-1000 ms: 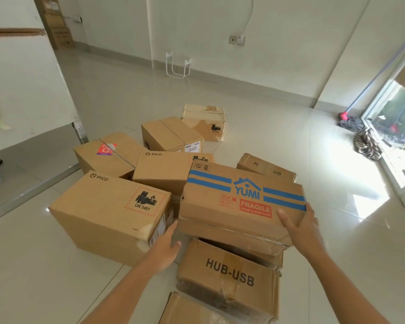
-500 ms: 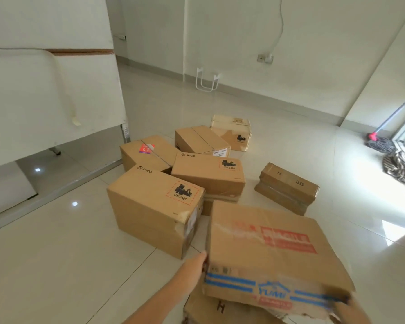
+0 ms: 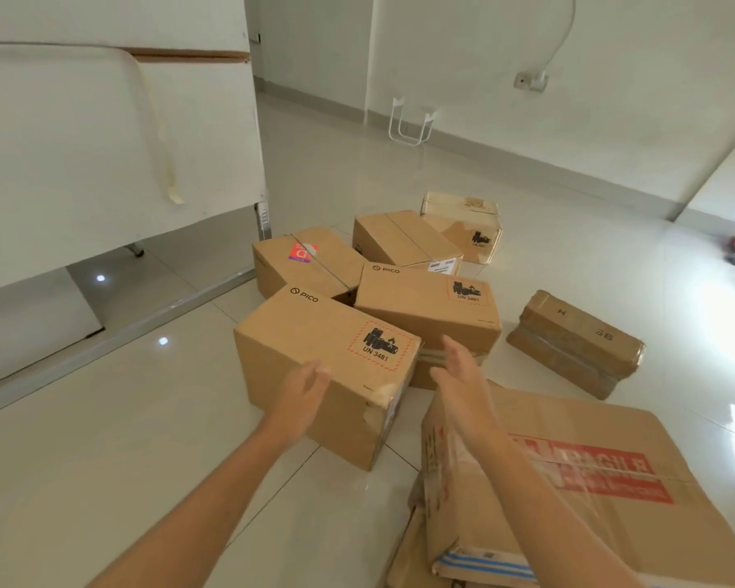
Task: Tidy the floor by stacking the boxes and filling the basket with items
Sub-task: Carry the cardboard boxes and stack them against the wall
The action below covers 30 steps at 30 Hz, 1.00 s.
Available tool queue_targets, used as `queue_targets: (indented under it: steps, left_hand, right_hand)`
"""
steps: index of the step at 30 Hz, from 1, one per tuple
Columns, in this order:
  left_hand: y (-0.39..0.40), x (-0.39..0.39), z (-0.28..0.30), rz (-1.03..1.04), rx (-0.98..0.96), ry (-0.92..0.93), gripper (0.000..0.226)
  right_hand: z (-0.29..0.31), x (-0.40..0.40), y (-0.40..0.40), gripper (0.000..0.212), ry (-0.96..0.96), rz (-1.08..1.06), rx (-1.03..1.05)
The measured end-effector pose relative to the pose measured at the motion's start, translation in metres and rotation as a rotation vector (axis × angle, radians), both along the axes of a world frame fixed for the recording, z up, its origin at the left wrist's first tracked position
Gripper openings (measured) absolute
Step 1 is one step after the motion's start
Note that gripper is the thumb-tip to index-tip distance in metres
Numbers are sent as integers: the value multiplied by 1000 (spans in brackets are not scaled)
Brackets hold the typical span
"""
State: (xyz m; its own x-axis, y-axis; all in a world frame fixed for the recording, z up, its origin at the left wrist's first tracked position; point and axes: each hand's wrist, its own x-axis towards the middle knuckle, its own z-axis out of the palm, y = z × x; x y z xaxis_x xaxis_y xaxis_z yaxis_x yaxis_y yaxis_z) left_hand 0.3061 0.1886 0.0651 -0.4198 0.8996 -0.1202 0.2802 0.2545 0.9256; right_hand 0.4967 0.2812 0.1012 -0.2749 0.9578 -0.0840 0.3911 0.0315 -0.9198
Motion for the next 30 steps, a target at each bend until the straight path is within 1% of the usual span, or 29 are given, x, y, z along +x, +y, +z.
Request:
queue_targets:
  steps: [2,5,7,8,10,12,15,21,24,27,29,30]
  left_hand:
    - [11,-23,-1,21,-17,127,52]
    - [32,-57,-9,63,-86,368,63]
    - [47,-76,-15,92,-162,479,73]
    - [55,-85,-19,109,-203,522,79]
    - [71,-102,-27,144,-278,580,91]
    - [83,-119,-37,150,-343,575,104]
    - [90,-137,-55,91,-434,570,118]
    - [75,-137,-68,152,-398,610,116]
    - [47,-130,-68,207,-399,575,119]
    - [-1,-117,-68,275,-401,517,125]
    - [-40,-107,-69,299,-425,428,134]
    - [-62,-104,-71,302,-435,341,138]
  right_hand:
    - [-7,-33,13,56,-47,88,-52]
    - [-34,-63,34,56,-127,86,-97]
    - [-51,-75,46,57,-173,57,-103]
    - [-59,-79,50,59,-185,35,-107]
    - [-77,-84,59,72,-179,-8,-154]
    - [-89,-86,62,85,-148,-27,-217]
    - [-95,-86,63,93,-95,17,-212]
    - [-96,-90,55,99,-89,16,-183]
    - [-89,-88,43,106,-56,53,-207]
    - [-82,-79,10,118,-36,167,-176]
    - [-93,-63,-14,131,-25,201,-198]
    - [-98,-56,-26,133,-28,199,-247]
